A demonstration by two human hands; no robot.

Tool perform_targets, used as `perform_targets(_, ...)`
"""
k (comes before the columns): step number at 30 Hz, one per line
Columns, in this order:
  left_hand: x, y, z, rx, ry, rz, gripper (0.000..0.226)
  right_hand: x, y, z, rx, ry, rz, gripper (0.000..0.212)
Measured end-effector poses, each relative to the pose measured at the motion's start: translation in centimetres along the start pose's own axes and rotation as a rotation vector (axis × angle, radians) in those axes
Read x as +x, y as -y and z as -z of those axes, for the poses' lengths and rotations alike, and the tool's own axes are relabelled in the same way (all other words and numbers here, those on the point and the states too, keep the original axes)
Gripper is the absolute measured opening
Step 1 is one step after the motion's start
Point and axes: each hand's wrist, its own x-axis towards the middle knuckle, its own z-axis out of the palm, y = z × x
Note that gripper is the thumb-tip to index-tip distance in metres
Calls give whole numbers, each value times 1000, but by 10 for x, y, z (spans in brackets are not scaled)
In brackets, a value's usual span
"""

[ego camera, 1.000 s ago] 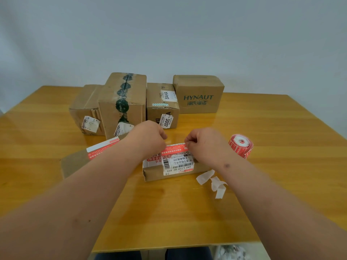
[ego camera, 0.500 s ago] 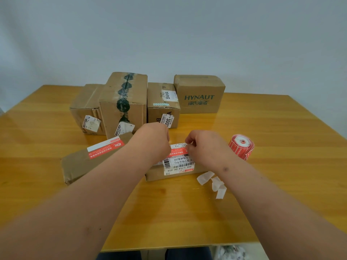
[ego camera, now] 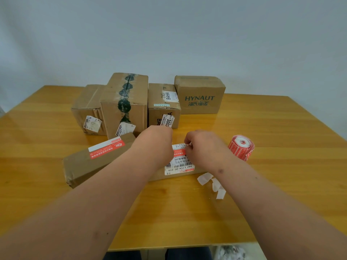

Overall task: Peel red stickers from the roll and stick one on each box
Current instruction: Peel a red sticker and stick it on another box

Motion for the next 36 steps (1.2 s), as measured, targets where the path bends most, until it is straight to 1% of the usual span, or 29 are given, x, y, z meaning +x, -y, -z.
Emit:
perform_targets(5, -3, 0, -1, 11, 4, -13, 22, -2, -2, 1, -9, -41, 35, 25)
perform_targets(8, -4, -1, -2, 9, -5, -11, 21, -2, -5, 2, 31, -53, 14, 28)
perform_targets(12, -7, 3, 0, 26, -50, 2, 23, -3, -12, -1, 62, -76, -18, 26)
perform_targets(14, -6, 8, 1, -11, -79, 13, 25, -2, -14, -4, 88, -74, -41, 29)
perform_targets(17, -2, 12, -3, -144, -93, 38, 33, 1, -9, -5, 152, -81, -88, 34)
perform_targets(21, 1, 10, -15, -175, -39, 57, 47, 5, -3, -4, 220, 17, -183, 44)
perform_targets(22, 1, 10, -16, -186, -21, 69, 46, 5, -4, -3, 252, 43, -210, 43)
perform_targets(24, 2, 13, -15, -257, -4, 89, 34, 6, -10, -1, 307, 71, -250, 34)
perform_targets(25, 2, 15, -14, -298, -1, 96, 31, 6, -13, 1, 329, 71, -267, 32)
perform_targets(26, 2, 17, -13, -329, 1, 97, 33, 5, -15, 1, 356, 61, -277, 31)
perform_targets(28, 1, 18, -13, -360, 4, 85, 36, 2, -16, 0, 414, 35, -264, 23)
perform_targets(29, 0, 18, -13, -367, 6, 72, 34, 0, -15, -1, 429, 39, -252, 21)
perform_targets(31, -3, 18, -13, -360, 29, 48, 33, -3, -14, -2, 407, 73, -239, 26)
perform_targets(35, -9, 23, -12, -445, 77, 35, 47, -7, -18, 0, 485, 79, -240, 30)
perform_targets(36, -10, 22, -12, -446, 72, 33, 50, -10, -16, -1, 497, 86, -226, 35)
